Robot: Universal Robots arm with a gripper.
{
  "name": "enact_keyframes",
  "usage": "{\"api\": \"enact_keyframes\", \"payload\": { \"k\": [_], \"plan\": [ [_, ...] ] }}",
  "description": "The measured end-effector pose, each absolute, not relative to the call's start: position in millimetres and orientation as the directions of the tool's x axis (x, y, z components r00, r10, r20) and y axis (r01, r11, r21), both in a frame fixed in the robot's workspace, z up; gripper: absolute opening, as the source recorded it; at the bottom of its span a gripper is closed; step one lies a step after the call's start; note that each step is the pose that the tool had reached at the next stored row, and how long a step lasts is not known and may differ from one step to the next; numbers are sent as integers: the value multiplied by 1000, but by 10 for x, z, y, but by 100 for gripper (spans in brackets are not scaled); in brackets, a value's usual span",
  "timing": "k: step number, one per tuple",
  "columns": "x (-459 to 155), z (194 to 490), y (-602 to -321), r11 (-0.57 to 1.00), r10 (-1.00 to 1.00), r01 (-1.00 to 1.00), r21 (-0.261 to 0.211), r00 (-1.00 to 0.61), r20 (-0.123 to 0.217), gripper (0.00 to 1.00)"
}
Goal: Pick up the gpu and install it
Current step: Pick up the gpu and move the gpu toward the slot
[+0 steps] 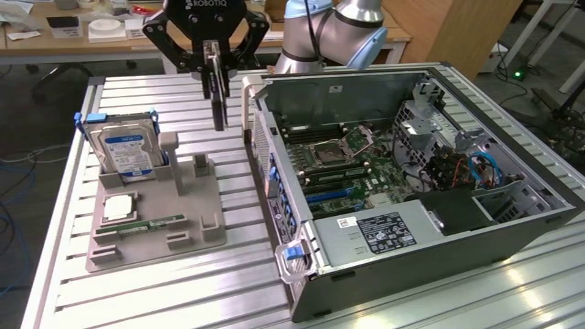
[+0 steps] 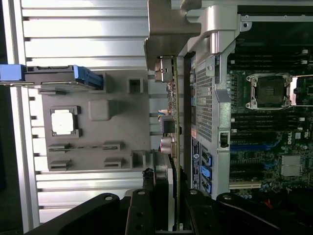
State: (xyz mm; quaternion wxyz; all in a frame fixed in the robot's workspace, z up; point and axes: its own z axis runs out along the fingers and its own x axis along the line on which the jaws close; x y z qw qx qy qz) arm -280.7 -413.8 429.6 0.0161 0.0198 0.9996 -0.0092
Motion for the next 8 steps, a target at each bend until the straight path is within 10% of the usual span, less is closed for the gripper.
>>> {"api": "enact_keyframes", "payload": {
  "k": [8],
  "plan": [
    [-2748,4295,-4138,999,39,40,-18,-999,-33,28]
  ]
}}
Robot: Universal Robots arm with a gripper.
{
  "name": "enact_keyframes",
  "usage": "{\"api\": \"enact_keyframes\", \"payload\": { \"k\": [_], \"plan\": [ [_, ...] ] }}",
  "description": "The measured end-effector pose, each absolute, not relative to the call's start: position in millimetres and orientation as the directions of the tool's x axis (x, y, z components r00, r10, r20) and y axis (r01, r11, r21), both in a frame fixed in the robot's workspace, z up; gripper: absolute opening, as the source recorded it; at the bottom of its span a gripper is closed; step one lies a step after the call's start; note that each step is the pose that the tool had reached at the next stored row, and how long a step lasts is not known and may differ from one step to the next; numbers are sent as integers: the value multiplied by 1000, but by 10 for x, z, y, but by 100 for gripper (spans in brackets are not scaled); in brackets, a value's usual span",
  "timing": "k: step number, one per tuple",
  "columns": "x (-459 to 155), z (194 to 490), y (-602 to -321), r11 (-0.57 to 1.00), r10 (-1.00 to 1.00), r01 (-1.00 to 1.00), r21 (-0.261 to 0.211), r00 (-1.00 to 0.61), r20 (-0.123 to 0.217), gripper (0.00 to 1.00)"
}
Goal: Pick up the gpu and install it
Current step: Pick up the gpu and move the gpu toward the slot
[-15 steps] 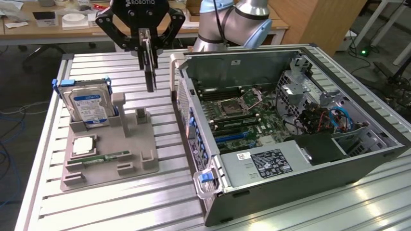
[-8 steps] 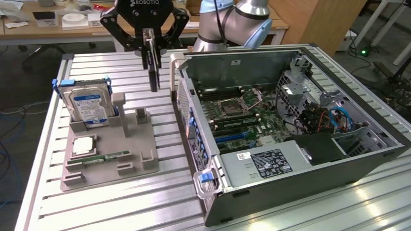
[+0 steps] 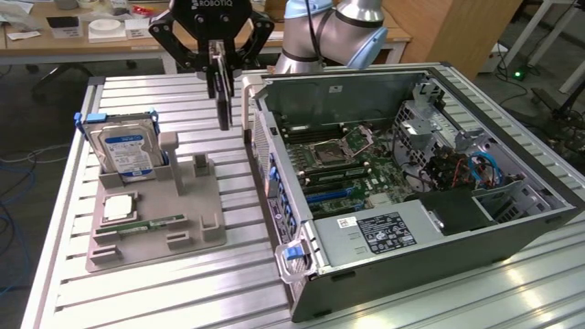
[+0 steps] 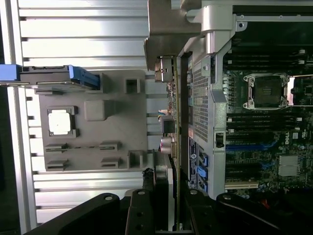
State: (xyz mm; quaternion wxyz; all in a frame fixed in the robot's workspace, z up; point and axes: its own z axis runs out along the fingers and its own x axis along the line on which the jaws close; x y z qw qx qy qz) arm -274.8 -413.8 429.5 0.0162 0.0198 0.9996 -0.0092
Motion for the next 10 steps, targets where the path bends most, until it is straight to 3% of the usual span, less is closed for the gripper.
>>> {"api": "enact_keyframes", "payload": {
  "k": [10],
  "plan": [
    [-2680,4296,-4138,999,39,40,-18,-999,-33,28]
  ]
}}
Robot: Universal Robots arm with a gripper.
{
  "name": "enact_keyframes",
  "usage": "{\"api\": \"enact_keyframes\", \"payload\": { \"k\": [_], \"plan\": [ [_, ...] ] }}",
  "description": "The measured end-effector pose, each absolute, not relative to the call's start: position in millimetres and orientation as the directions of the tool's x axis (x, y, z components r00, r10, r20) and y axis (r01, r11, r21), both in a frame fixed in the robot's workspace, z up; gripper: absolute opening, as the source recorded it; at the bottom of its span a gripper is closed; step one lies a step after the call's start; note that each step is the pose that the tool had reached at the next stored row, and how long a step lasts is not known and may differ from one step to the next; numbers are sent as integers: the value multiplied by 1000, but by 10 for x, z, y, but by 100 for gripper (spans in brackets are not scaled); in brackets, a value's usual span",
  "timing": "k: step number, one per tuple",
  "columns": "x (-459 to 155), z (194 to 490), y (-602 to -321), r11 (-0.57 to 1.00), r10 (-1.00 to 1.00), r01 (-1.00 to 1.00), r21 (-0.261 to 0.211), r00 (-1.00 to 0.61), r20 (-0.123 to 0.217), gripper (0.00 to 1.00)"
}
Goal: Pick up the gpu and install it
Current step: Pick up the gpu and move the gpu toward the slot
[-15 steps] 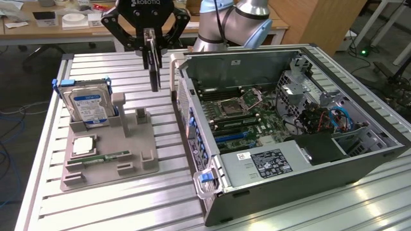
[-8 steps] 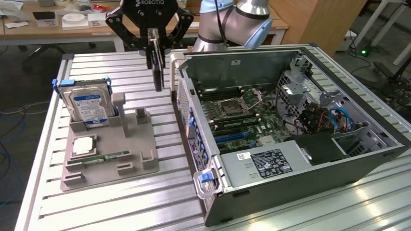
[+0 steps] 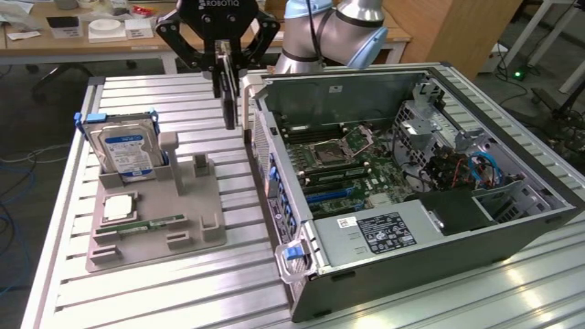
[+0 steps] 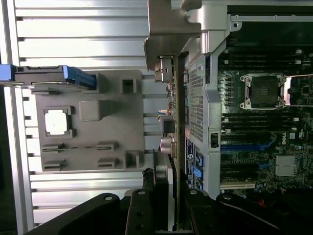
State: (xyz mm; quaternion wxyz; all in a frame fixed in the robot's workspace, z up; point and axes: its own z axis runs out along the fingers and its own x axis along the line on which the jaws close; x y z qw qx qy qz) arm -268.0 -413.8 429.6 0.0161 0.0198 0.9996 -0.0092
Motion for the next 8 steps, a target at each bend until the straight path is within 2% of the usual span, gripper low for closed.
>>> {"api": "enact_keyframes", "payload": {
  "k": [8],
  "plan": [
    [-2632,4296,-4138,999,39,40,-18,-999,-33,28]
  ]
}}
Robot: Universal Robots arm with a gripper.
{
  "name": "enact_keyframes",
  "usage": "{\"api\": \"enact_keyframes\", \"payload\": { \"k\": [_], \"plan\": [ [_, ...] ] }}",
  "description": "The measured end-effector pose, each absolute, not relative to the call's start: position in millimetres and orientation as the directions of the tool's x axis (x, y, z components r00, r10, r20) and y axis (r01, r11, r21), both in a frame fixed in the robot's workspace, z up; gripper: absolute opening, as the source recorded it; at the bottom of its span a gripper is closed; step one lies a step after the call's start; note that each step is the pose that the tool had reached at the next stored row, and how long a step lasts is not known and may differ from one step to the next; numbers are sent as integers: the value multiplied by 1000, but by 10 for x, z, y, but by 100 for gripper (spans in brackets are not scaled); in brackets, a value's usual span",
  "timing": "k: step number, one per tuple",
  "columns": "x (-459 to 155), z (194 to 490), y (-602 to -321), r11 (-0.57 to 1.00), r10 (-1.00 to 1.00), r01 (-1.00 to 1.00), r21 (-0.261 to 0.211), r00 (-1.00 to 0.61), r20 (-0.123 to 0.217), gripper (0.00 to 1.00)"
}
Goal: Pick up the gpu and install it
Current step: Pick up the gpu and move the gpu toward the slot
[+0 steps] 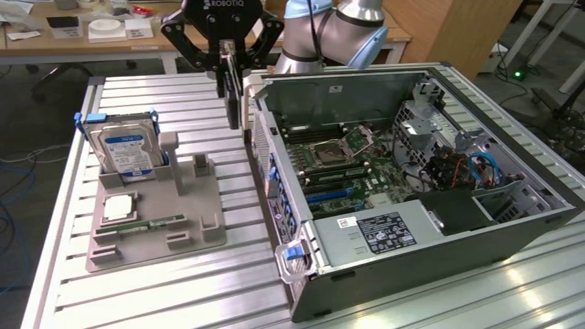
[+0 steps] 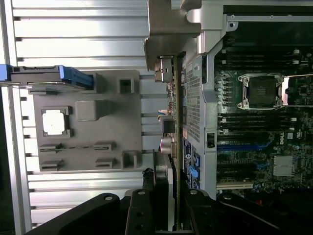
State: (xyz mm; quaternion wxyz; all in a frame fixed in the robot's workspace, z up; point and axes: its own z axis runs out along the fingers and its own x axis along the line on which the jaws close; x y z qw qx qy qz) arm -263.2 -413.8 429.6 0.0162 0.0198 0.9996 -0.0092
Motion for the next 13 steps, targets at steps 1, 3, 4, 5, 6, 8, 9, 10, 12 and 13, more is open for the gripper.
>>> {"api": "enact_keyframes", "payload": {
  "k": [1,3,4,5,6,8,9,10,12,13],
  "plan": [
    [-2625,4296,-4138,999,39,40,-18,-999,-33,28],
    [-2611,4296,-4138,999,39,40,-18,-999,-33,28],
    [-2604,4296,-4138,999,39,40,-18,-999,-33,28],
    [-2595,4296,-4138,999,39,40,-18,-999,-33,28],
    [-2586,4296,-4138,999,39,40,-18,-999,-33,28],
    [-2563,4296,-4138,999,39,40,-18,-999,-33,28],
    [-2552,4296,-4139,999,39,40,-18,-999,-33,28],
    [-2540,4296,-4138,999,39,40,-18,-999,-33,28],
    [-2513,4296,-4139,999,39,40,-18,-999,-33,28],
    [-2500,4296,-4139,999,39,40,-18,-999,-33,28]
  ]
}}
